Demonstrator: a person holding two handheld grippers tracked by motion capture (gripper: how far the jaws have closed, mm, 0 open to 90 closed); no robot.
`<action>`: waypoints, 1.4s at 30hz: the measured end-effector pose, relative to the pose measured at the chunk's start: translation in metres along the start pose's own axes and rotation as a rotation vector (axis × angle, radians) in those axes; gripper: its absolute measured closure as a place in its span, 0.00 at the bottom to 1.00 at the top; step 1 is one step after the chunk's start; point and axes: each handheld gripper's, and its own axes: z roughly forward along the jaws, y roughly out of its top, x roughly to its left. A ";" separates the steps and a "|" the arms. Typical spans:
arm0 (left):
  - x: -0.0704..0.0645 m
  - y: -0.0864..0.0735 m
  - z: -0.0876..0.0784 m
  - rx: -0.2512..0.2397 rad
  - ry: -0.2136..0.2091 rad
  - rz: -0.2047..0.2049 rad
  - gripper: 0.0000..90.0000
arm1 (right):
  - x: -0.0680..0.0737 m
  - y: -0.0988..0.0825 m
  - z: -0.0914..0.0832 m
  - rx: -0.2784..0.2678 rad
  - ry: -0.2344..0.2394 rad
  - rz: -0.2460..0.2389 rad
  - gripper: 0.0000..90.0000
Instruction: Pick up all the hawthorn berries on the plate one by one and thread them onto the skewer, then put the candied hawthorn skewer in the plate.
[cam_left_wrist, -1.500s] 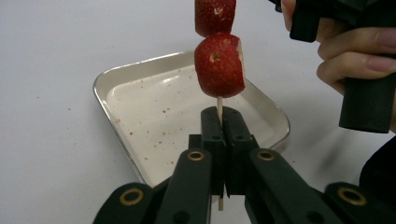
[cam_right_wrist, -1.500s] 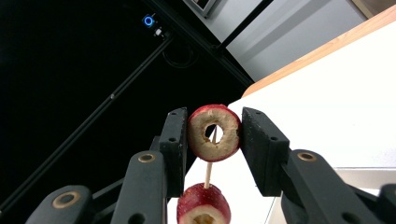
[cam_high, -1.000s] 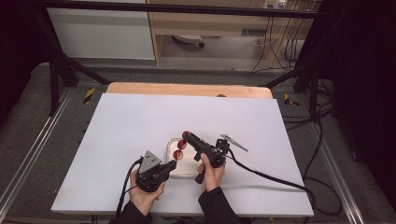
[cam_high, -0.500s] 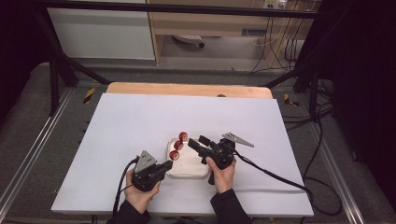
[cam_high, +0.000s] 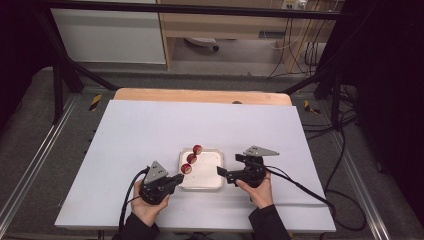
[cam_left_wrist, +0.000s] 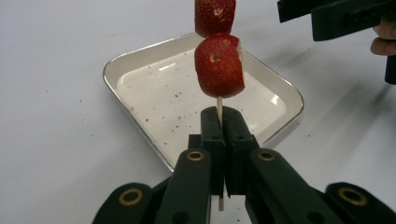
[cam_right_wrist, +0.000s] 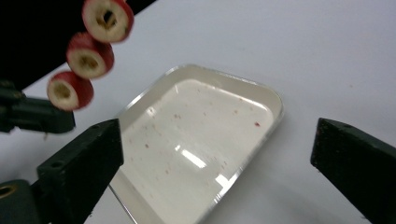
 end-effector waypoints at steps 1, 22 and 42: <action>0.000 0.001 0.000 0.005 -0.002 0.001 0.98 | -0.003 -0.002 -0.002 0.014 -0.004 -0.011 0.01; 0.012 0.046 0.017 0.177 -0.018 0.099 0.98 | -0.049 -0.044 -0.062 0.113 -0.056 -0.095 0.01; 0.011 0.044 0.056 0.309 -0.013 0.093 0.98 | -0.056 -0.055 -0.076 0.126 -0.067 -0.090 0.01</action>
